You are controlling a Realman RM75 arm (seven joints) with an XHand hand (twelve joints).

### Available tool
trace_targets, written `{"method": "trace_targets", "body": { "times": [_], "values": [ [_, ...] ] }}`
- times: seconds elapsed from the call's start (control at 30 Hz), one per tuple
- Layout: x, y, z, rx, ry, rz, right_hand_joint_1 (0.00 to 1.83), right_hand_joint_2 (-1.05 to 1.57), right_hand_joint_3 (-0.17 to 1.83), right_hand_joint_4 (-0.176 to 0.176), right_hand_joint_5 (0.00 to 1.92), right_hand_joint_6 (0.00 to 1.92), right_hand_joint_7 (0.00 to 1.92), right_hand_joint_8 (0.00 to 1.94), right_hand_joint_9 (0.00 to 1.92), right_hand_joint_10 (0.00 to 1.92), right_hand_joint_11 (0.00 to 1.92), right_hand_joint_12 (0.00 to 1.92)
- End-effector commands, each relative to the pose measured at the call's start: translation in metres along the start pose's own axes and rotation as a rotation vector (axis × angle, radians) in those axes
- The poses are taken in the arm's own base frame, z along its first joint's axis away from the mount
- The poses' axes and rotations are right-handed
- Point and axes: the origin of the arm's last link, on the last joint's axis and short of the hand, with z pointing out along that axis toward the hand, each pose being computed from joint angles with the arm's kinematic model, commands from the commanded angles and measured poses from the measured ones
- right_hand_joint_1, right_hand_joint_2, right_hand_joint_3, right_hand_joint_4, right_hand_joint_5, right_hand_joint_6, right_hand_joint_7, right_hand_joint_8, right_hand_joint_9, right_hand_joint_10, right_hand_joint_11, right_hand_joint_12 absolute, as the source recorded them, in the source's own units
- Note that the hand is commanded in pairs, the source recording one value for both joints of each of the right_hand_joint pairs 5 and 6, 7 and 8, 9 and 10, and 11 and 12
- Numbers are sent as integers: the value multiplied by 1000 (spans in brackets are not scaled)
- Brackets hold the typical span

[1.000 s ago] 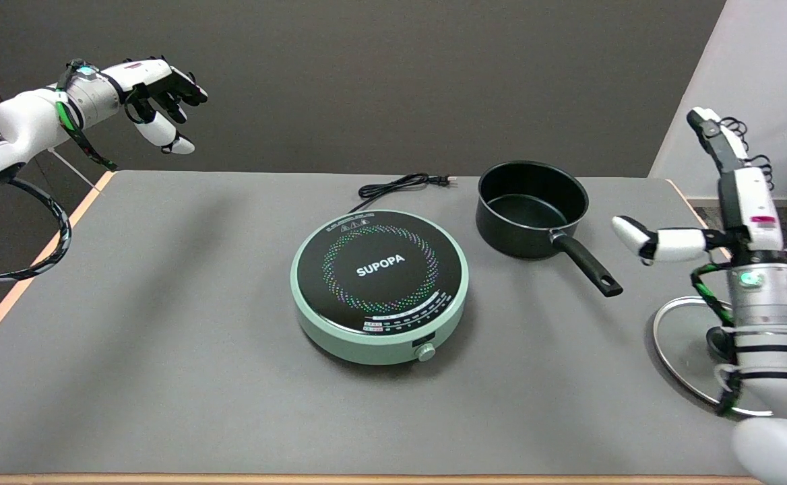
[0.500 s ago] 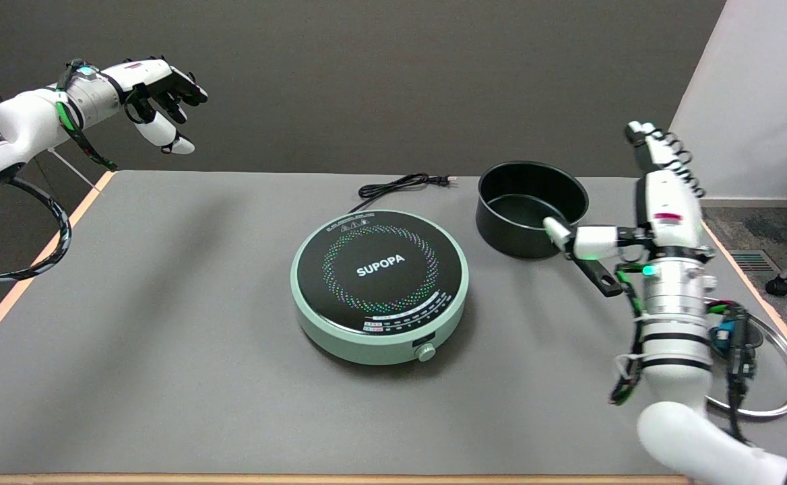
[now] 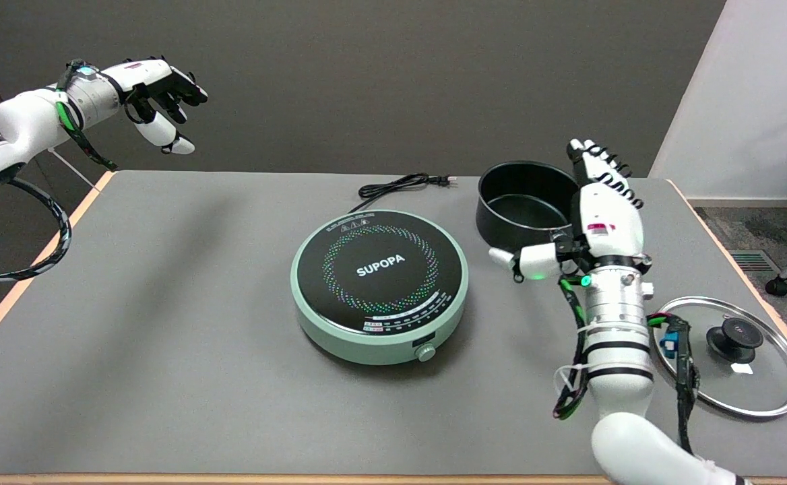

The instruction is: Pick up the pot.

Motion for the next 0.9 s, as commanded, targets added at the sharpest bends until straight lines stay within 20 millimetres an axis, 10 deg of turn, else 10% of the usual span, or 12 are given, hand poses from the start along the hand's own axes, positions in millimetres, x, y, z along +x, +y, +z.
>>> {"method": "trace_targets", "body": {
  "times": [0.03,0.4,0.9],
  "values": [
    [-9,-2,-41,-121,-75,-83,1204,-44,575,-176,76,76,76,76,76,76,76,76],
    [-9,20,-42,-268,-59,-157,1301,15,810,-176,125,125,125,125,125,125,125,125],
    [-30,-5,-1,-279,-60,-189,1456,144,1155,-176,111,111,111,111,111,111,111,111]
  ]
}}
